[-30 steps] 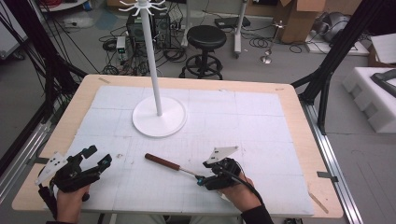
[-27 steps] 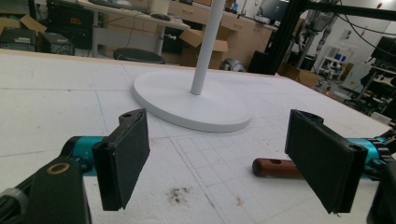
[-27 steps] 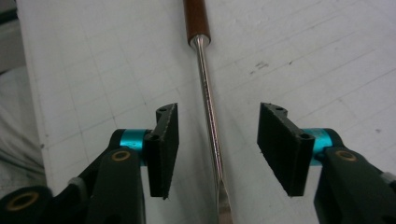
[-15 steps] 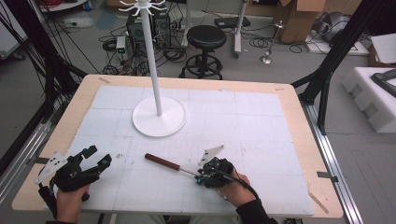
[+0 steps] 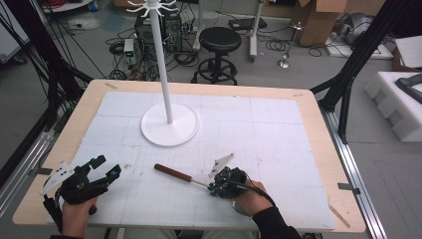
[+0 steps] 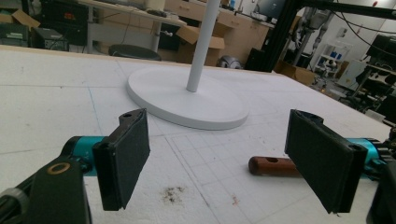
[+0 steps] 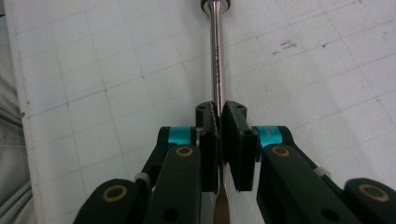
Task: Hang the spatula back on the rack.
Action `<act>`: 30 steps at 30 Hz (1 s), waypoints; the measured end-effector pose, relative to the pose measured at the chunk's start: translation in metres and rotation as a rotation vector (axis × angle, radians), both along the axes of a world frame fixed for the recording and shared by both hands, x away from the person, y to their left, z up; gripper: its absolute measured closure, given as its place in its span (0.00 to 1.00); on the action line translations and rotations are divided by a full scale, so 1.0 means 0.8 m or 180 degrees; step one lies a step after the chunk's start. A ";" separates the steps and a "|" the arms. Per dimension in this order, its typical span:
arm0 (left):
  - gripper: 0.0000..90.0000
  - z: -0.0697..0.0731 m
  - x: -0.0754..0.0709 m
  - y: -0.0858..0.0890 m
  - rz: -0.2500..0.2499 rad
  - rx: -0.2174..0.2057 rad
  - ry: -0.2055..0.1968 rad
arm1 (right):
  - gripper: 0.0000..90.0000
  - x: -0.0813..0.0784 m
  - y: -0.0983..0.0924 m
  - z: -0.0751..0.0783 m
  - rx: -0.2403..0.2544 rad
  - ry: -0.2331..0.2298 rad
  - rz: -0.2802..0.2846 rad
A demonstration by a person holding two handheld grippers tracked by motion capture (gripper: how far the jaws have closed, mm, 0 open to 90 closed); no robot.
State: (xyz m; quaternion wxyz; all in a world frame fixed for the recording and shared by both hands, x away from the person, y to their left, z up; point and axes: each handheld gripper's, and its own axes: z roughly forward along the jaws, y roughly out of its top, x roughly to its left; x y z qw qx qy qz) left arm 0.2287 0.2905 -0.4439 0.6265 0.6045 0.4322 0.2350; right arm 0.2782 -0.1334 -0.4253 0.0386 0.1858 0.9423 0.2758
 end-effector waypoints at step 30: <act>0.32 0.046 0.005 -0.079 -0.0757 -0.0347 0.0218 | 0.94 -0.013 -0.037 0.037 0.1405 -0.0132 -0.0144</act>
